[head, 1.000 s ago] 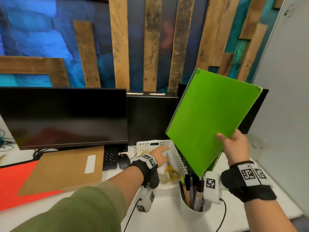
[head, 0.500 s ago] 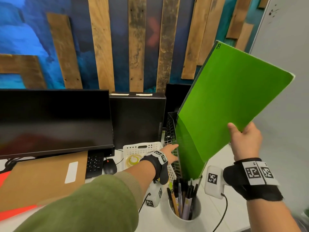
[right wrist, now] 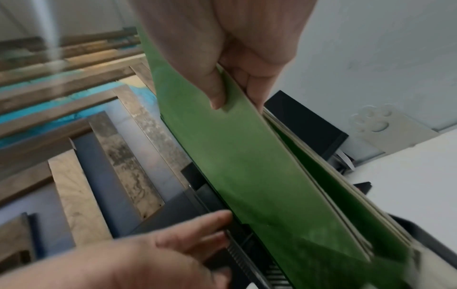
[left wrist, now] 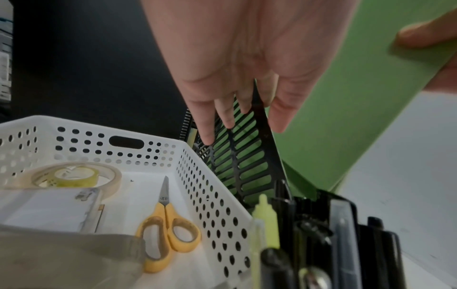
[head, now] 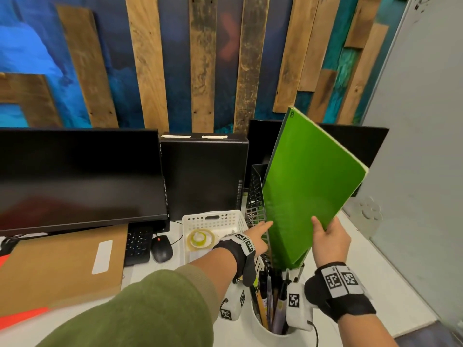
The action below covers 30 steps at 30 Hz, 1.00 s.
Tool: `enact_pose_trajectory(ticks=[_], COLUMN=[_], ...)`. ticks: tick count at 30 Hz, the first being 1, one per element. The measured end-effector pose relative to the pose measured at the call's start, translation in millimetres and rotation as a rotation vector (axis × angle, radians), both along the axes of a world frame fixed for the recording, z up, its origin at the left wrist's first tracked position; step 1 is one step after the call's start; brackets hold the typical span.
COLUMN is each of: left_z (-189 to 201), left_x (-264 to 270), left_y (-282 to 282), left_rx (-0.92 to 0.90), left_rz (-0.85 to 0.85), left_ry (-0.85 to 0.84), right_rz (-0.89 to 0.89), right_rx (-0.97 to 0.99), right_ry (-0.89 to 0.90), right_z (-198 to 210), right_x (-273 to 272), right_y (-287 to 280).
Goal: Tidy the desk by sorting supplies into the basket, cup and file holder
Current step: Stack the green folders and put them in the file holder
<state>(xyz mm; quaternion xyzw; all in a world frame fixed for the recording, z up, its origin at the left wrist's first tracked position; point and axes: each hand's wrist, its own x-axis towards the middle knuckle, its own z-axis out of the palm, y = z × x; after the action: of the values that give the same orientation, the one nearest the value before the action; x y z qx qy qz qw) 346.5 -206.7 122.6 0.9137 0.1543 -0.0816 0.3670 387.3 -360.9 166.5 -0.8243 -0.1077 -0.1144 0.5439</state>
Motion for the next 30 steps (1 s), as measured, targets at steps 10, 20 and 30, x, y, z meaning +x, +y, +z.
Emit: enact_pose_trajectory(ticks=[10,20,30], left_z=[1.5,2.3,3.6], left_x=[0.2,-0.2,-25.2], left_y=[7.0,5.9,9.9], left_rx=[0.019,0.043,0.183], left_rz=[-0.037,-0.084,0.175], left_ry=[0.035,0.046,-0.264], right_rz=[0.002,-0.027,0.134], right_rx=[-0.223,-0.688,-0.48], right_ry=[0.127,0.163,0.183], right_z=[-37.2,-31.6,-19.2], right_x=[5.3,11.1,-13.8], right_y=[9.0,-2.6,16.1])
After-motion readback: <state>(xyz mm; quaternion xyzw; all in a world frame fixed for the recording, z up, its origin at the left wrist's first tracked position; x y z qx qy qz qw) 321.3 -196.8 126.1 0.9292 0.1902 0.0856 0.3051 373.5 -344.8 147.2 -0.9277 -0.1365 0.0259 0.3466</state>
